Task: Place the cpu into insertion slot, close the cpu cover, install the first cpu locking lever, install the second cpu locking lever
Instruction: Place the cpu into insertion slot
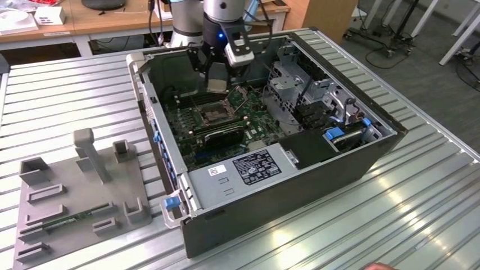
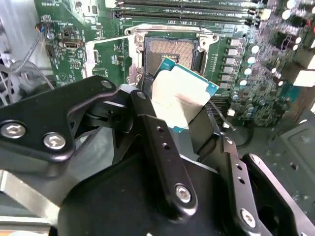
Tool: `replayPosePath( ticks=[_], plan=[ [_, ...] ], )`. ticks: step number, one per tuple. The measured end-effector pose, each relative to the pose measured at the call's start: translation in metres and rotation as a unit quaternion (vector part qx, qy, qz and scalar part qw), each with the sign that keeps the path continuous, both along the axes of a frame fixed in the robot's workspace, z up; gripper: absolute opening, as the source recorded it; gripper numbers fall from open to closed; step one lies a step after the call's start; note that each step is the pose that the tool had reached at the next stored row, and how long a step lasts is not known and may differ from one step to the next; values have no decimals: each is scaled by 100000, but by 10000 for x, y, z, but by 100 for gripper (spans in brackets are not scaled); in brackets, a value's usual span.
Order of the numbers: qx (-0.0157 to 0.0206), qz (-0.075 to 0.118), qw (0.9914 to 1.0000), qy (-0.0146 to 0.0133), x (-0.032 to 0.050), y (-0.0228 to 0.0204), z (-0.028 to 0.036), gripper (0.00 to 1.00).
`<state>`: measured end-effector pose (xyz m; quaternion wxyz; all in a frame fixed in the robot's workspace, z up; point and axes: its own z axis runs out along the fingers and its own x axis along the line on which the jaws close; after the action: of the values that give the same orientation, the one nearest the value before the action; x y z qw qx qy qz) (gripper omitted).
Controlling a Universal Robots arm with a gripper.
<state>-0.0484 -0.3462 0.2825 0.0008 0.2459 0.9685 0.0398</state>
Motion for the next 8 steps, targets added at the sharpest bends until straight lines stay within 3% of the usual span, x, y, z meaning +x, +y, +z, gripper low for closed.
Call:
replayPosePath(
  ticks=[8],
  plan=[
    [1, -4372, 99904, 0, 0, 0, -8, 54]
  ],
)
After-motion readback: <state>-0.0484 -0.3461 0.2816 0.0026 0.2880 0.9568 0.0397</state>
